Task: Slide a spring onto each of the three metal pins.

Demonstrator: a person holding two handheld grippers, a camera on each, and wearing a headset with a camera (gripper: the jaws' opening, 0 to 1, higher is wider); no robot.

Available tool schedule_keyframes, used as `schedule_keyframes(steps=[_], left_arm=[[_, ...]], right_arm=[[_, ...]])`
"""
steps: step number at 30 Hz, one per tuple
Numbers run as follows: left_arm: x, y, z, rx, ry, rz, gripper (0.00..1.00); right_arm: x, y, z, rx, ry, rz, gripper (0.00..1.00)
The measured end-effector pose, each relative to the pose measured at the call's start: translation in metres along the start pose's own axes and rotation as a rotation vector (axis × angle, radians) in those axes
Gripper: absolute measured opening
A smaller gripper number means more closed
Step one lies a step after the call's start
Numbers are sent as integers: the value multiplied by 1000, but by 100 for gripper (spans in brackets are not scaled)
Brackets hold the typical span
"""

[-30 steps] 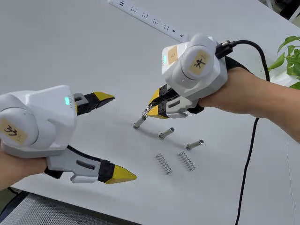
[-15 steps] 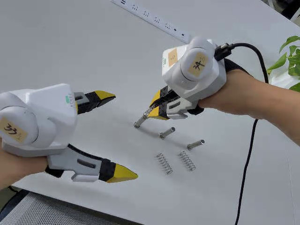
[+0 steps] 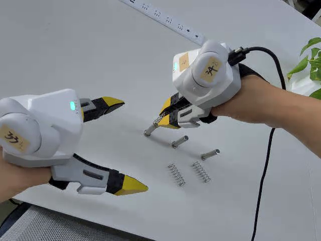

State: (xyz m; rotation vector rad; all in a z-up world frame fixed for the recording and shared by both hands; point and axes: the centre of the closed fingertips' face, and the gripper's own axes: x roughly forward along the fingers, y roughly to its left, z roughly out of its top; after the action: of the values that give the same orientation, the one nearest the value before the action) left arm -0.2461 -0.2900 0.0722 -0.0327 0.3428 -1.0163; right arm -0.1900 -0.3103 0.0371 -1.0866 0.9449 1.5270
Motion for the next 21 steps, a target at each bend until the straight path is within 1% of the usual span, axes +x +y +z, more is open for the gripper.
schedule_keyframes(steps=[11, 21], left_arm=[[0, -1, 1, -5, -7, -3, 99], [0, 0, -2, -11, -4, -6, 99]], right_arm=[[4, 0, -2, 4, 5, 7, 7], [8, -1, -2, 7, 5, 15, 7]])
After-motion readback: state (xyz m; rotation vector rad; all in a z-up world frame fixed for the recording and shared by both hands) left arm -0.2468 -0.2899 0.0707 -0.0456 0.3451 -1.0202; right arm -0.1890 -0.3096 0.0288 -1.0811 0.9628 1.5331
